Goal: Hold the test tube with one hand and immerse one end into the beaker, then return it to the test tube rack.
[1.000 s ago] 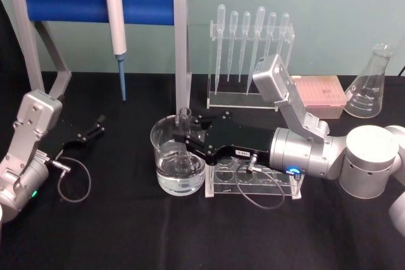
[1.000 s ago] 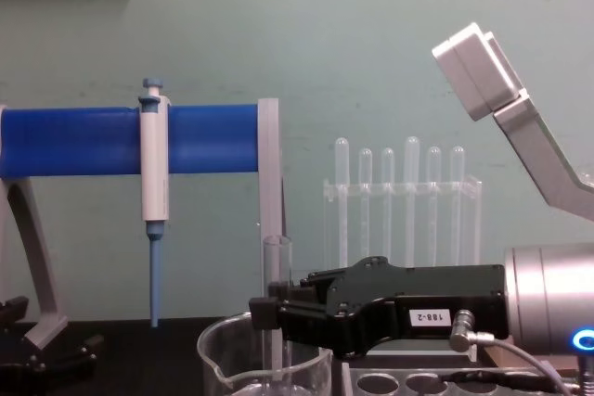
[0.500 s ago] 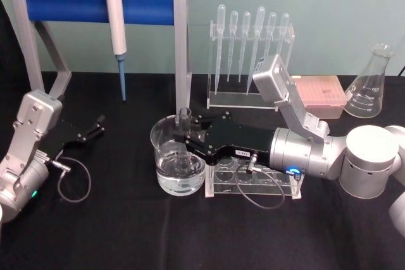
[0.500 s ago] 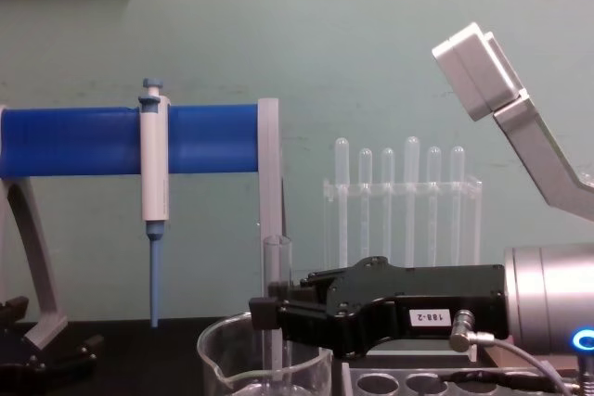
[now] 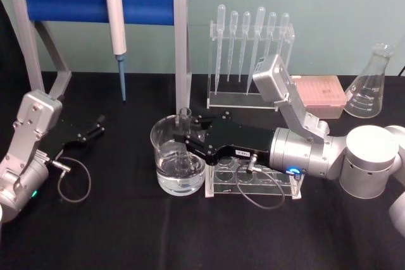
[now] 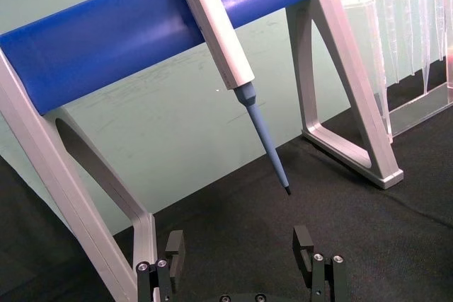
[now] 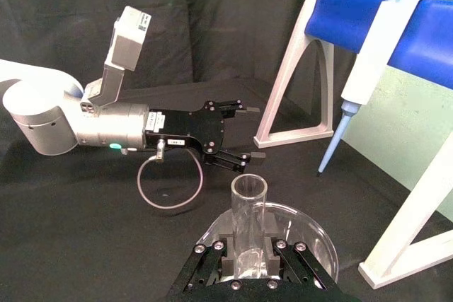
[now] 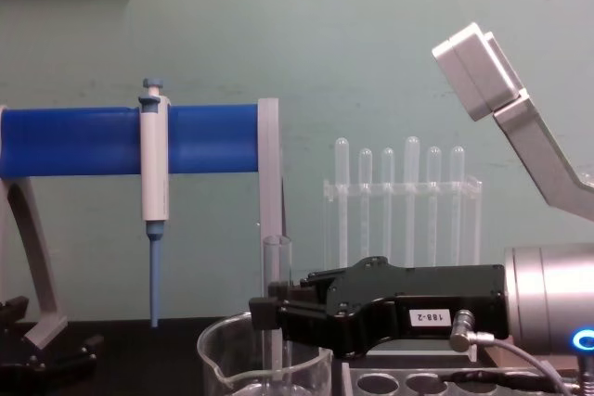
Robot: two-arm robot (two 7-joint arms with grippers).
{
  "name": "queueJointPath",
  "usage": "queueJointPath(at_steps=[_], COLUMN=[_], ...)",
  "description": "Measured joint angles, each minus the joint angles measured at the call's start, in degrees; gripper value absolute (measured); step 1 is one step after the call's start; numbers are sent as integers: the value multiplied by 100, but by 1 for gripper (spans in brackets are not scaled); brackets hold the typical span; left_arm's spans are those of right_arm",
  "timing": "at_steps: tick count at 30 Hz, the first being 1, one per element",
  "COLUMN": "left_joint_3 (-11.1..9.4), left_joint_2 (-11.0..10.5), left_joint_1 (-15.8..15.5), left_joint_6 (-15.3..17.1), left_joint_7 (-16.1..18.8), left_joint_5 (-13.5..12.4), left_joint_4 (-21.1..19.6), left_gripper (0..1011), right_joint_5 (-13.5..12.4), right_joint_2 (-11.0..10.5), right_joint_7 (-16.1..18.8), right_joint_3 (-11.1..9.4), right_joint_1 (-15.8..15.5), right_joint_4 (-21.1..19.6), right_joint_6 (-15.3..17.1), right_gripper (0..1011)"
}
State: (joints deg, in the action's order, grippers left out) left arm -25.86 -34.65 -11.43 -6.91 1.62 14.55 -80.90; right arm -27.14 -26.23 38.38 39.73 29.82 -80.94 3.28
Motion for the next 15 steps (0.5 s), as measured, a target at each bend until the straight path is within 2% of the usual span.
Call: queueJointPath(at_steps=[15], left_joint_3=[0], left_joint_2=[0], left_joint_1=[0], left_joint_6=[0], left_joint_7=[0], left_joint_5=[0], left_joint_4=[0], left_gripper=[1000], right_joint_5=[0], right_joint_2=[0], right_joint_7=[0], right_joint_3=[0], right_joint_1=[0], right_joint_4=[0], right_joint_6=[0], right_gripper=[234])
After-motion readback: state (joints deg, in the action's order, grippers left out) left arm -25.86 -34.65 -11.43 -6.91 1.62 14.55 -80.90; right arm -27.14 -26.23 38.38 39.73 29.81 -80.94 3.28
